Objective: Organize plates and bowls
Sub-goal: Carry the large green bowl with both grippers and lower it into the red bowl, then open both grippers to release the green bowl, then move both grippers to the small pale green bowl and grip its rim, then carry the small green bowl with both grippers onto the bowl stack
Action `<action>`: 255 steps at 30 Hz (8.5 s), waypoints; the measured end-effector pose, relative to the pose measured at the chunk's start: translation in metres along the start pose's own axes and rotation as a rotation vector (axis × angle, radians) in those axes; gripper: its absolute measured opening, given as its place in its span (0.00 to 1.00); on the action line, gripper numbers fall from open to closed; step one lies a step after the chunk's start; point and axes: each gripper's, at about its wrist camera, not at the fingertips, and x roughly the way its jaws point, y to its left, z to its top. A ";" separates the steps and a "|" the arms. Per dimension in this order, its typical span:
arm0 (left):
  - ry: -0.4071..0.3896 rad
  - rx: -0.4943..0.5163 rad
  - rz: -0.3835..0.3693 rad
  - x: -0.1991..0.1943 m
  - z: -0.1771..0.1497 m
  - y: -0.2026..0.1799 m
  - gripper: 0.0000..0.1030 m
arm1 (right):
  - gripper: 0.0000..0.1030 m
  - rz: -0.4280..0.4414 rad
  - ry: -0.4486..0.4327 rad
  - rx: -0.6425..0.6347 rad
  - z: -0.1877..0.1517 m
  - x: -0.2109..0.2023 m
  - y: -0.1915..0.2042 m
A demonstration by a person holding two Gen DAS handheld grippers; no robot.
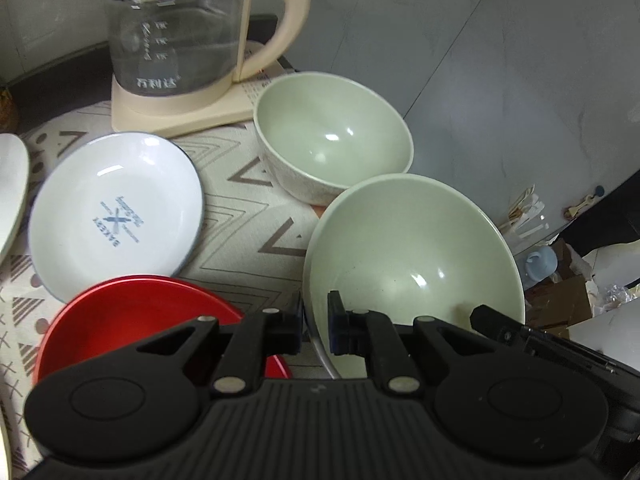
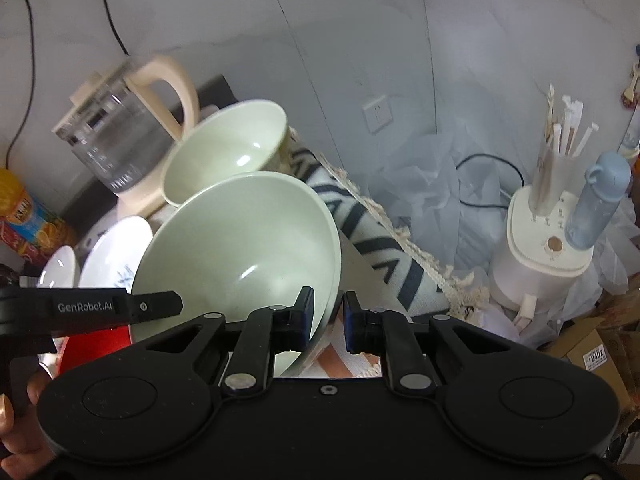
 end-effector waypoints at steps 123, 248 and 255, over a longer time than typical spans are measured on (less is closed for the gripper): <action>-0.091 -0.019 0.038 -0.110 -0.017 0.131 0.69 | 0.83 -0.058 -0.217 0.040 -0.042 -0.055 0.114; -0.147 -0.083 -0.049 -0.122 -0.063 0.114 0.16 | 0.19 0.078 -0.178 0.096 -0.074 -0.057 0.129; -0.123 -0.108 -0.040 -0.121 -0.077 0.125 0.16 | 0.19 0.072 -0.148 0.083 -0.090 -0.056 0.136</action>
